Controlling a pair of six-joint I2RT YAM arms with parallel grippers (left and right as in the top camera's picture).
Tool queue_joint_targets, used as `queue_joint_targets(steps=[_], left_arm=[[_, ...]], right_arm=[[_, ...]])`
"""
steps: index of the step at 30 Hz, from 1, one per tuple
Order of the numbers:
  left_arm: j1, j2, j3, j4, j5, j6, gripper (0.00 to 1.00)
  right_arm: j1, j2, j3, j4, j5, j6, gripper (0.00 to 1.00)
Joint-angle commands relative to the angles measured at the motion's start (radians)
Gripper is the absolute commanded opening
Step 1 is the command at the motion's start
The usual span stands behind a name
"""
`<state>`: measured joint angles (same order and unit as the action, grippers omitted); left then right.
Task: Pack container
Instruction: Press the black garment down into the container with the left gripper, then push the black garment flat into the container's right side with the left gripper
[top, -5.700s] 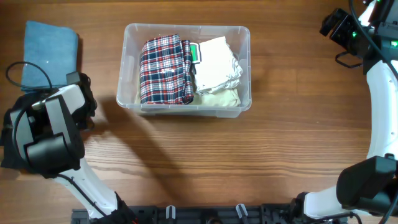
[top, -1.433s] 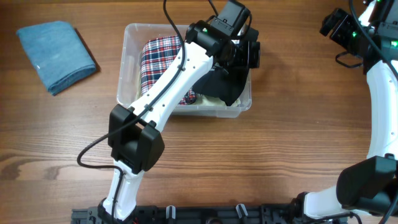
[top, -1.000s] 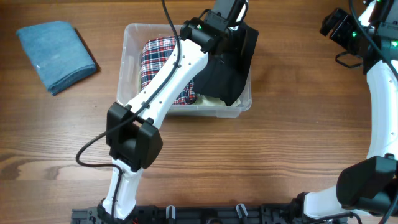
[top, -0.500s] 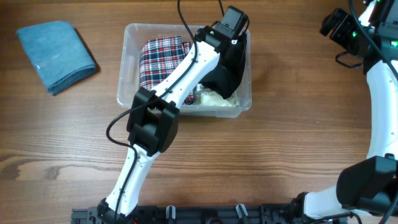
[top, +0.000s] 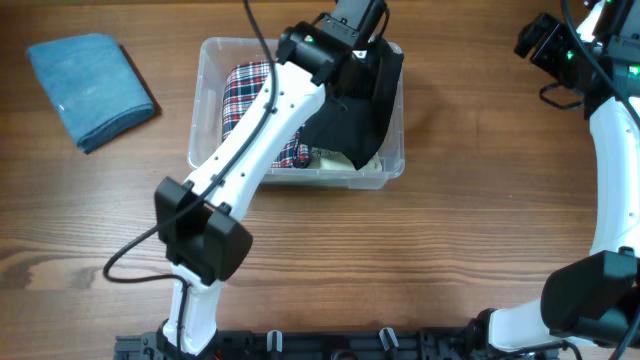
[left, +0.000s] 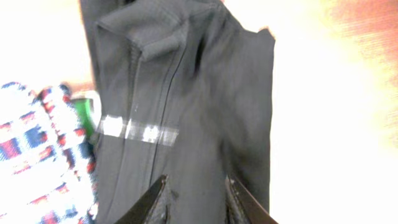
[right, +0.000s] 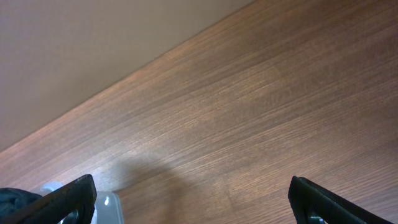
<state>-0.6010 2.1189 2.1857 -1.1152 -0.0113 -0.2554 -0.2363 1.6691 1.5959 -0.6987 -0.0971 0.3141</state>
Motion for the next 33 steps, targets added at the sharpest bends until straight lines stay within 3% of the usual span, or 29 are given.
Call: queue_joint_targets(steps=[1, 13, 16, 19, 22, 28, 33], left_arm=[[-0.005, 0.008, -0.011, -0.092, -0.008, 0.012, 0.27], [-0.098, 0.143, -0.029, -0.194, -0.010, -0.027, 0.24], [-0.099, 0.208, -0.029, -0.128, 0.014, -0.082, 0.24], [-0.123, 0.227, -0.029, 0.013, 0.132, -0.098, 0.24], [-0.151, 0.227, -0.029, 0.095, 0.134, -0.128, 0.25], [-0.153, 0.222, -0.028, 0.082, 0.134, -0.127, 0.14], [-0.151, 0.223, -0.029, 0.027, 0.119, -0.115, 0.16]], right_arm=[[0.002, 0.005, 0.006, 0.002, -0.008, 0.010, 1.00], [0.002, 0.005, 0.006, 0.002, -0.008, 0.010, 1.00], [0.002, 0.005, 0.006, 0.002, -0.008, 0.010, 1.00], [0.002, 0.005, 0.006, 0.002, -0.008, 0.010, 1.00], [0.002, 0.005, 0.006, 0.002, -0.008, 0.010, 1.00], [0.002, 0.005, 0.006, 0.002, -0.008, 0.010, 1.00], [0.002, 0.005, 0.006, 0.002, -0.008, 0.010, 1.00]])
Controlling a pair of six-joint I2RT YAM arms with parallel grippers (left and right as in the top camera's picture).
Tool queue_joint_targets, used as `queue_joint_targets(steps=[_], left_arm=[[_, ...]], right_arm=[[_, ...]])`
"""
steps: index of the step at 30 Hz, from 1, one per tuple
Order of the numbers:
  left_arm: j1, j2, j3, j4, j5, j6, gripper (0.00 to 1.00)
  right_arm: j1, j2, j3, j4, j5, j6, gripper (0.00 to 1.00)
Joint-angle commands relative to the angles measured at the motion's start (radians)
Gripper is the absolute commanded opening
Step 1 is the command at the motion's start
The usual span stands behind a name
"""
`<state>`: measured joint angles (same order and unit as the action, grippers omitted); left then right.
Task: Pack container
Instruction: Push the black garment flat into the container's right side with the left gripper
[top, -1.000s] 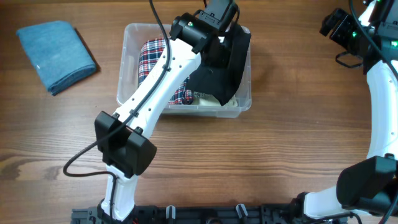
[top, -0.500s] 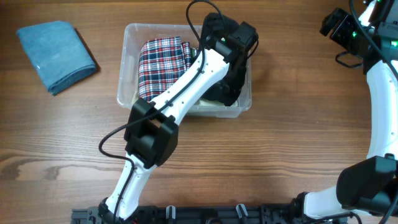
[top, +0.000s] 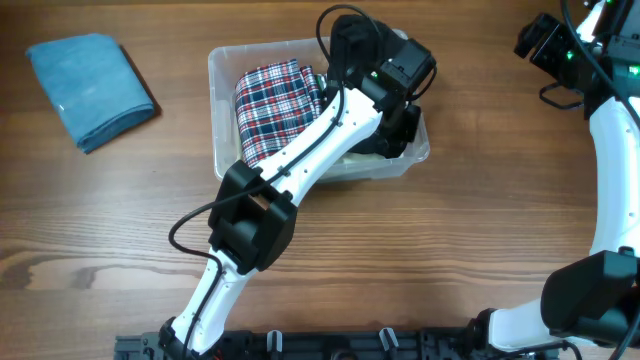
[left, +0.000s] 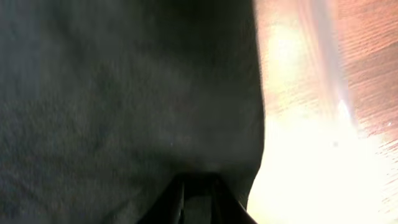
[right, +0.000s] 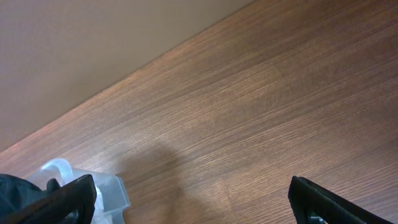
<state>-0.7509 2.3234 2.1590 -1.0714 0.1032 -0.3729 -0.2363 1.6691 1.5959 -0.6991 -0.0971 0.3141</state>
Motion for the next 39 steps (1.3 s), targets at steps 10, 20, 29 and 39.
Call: queue_joint_targets(steps=[10, 20, 29, 39], left_arm=[[0.085, -0.125, 0.115, 0.162, -0.182, 0.121, 0.22], [0.146, 0.031, 0.115, 0.367, -0.362, 0.209, 0.23], [0.158, 0.226, 0.103, 0.372, -0.234, 0.193, 0.22], [0.159, 0.315, 0.100, 0.317, -0.175, 0.175, 0.23]], right_arm=[[0.002, 0.005, 0.006, 0.002, -0.008, 0.010, 1.00], [0.002, 0.005, 0.006, 0.002, -0.008, 0.010, 1.00], [0.002, 0.005, 0.006, 0.002, -0.008, 0.010, 1.00], [0.002, 0.007, 0.006, 0.002, -0.008, 0.010, 1.00]])
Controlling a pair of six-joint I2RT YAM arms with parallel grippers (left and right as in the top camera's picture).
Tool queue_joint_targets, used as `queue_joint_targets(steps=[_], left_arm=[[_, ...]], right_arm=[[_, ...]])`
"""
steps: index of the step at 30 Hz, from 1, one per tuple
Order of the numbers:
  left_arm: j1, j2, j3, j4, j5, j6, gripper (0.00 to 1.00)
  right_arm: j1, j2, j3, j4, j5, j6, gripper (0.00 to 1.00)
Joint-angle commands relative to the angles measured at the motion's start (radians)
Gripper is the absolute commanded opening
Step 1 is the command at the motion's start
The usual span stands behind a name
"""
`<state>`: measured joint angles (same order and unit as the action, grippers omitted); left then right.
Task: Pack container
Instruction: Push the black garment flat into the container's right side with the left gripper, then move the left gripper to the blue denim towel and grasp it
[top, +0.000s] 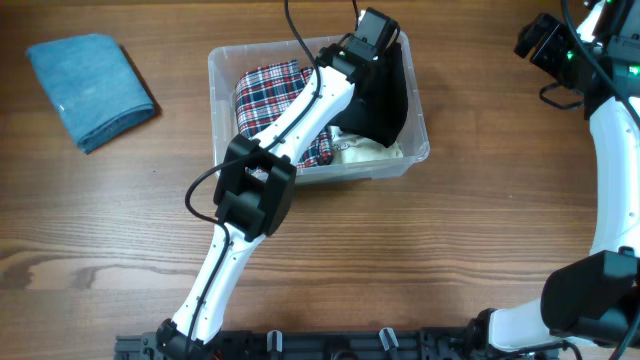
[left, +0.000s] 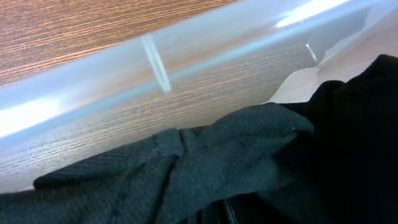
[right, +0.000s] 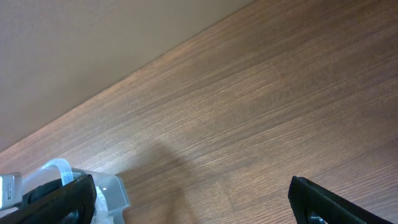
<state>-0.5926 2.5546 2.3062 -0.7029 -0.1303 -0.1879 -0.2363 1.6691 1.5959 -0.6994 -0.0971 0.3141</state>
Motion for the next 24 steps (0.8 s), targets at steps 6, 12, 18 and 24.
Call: queue_joint_targets(steps=[6, 12, 18, 24], left_arm=[[0.002, -0.130, -0.047, -0.166, 0.055, -0.011, 0.31], [0.001, -0.278, -0.047, -0.437, 0.095, -0.083, 0.36], [0.062, -0.279, -0.047, -0.645, 0.088, -0.138, 0.38], [0.276, -0.276, -0.049, -0.565, 0.077, -0.138, 0.38]], right_arm=[[0.002, 0.008, 0.006, 0.003, -0.008, 0.010, 1.00], [0.002, 0.008, 0.006, 0.003, -0.008, 0.011, 1.00], [0.002, 0.009, 0.006, 0.003, -0.008, 0.010, 1.00], [0.002, 0.009, 0.006, 0.002, -0.008, 0.010, 1.00]])
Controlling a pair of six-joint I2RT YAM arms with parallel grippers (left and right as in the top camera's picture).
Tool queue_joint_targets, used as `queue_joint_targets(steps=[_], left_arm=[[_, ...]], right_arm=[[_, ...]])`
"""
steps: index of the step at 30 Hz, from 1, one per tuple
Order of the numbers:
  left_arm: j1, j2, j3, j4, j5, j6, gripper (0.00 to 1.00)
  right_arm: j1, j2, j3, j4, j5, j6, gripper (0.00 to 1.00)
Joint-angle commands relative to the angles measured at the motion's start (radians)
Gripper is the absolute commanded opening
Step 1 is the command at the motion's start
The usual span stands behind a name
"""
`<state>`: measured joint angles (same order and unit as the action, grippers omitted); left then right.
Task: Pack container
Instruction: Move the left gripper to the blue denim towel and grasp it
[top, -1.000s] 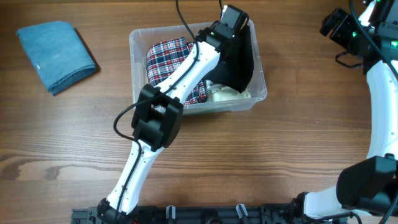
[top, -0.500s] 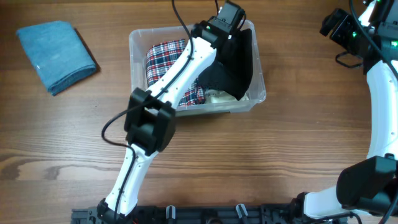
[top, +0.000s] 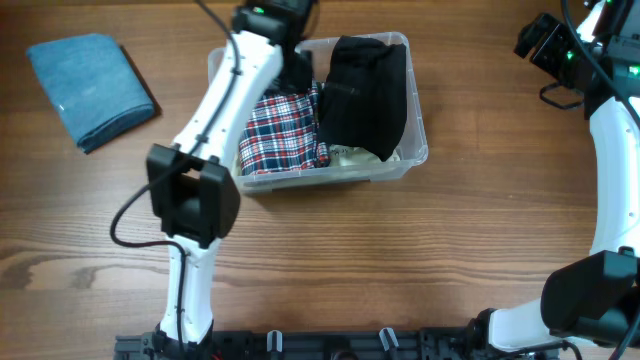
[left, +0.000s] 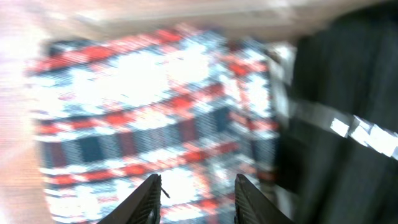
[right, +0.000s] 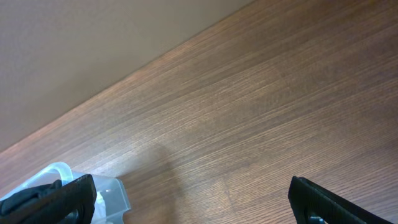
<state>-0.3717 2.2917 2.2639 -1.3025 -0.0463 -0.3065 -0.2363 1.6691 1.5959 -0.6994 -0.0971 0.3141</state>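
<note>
A clear plastic container (top: 419, 128) stands at the table's back middle. A folded red-and-blue plaid cloth (top: 279, 134) fills its left half and shows blurred in the left wrist view (left: 143, 118). A black garment (top: 367, 92) lies bunched in the right half, over something cream-white (top: 349, 156). My left gripper (left: 198, 182) hovers open over the plaid cloth near the back wall (top: 298, 62), nothing between its fingers, the black garment (left: 348, 106) to its right. My right gripper (right: 189, 190) is wide open and holds nothing, far right over bare table (top: 541, 40).
A folded blue towel (top: 90, 88) lies on the table at the far left, well apart from the container. The wooden table (top: 400, 260) stretches in front of the container. My left arm (top: 205, 130) reaches from the front across the container's left side.
My left gripper was shut on the black garment at the container's back right wall. Now it is open over the plaid cloth, and the garment lies loose in the right half.
My left gripper first held the black garment hanging over the container's right half. Then it was low in that half with the garment, and the container stood slightly further right. Later it gripped the garment by the back wall. Now the garment lies released inside.
</note>
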Motion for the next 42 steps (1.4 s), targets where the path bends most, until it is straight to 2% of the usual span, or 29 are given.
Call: queue_joint_targets(steps=[1, 10, 17, 21, 25, 30, 31, 34, 38, 42], left_arm=[[0.076, -0.009, -0.007, 0.047, -0.006, -0.020, 0.38], [0.192, 0.107, -0.007, 0.159, -0.018, -0.016, 0.39], [0.225, 0.137, -0.007, 0.334, -0.057, 0.015, 0.42], [0.225, 0.137, -0.007, 0.346, -0.056, 0.014, 0.42], [0.212, 0.112, -0.005, 0.279, -0.040, 0.014, 0.44], [0.204, -0.054, -0.005, 0.170, 0.016, 0.015, 0.57], [0.206, -0.116, -0.005, 0.126, 0.012, 0.044, 0.64], [0.230, -0.236, -0.005, 0.055, -0.034, 0.120, 1.00], [0.339, -0.258, -0.006, 0.076, -0.045, 0.120, 1.00], [0.491, -0.204, -0.006, 0.199, -0.041, 0.121, 1.00]], right_arm=[[0.002, 0.009, 0.006, 0.002, -0.008, 0.010, 1.00], [0.002, 0.009, 0.006, 0.003, -0.008, 0.010, 1.00], [0.002, 0.010, 0.006, 0.003, -0.008, 0.011, 1.00], [0.002, 0.009, 0.006, 0.003, -0.008, 0.010, 1.00], [0.002, 0.010, 0.006, 0.003, -0.008, 0.010, 1.00], [0.002, 0.010, 0.006, 0.003, -0.008, 0.011, 1.00], [0.002, 0.010, 0.006, 0.002, -0.008, 0.011, 1.00], [0.002, 0.010, 0.006, 0.003, -0.008, 0.011, 1.00], [0.002, 0.010, 0.006, 0.003, -0.008, 0.010, 1.00], [0.002, 0.010, 0.006, 0.002, -0.008, 0.010, 1.00]])
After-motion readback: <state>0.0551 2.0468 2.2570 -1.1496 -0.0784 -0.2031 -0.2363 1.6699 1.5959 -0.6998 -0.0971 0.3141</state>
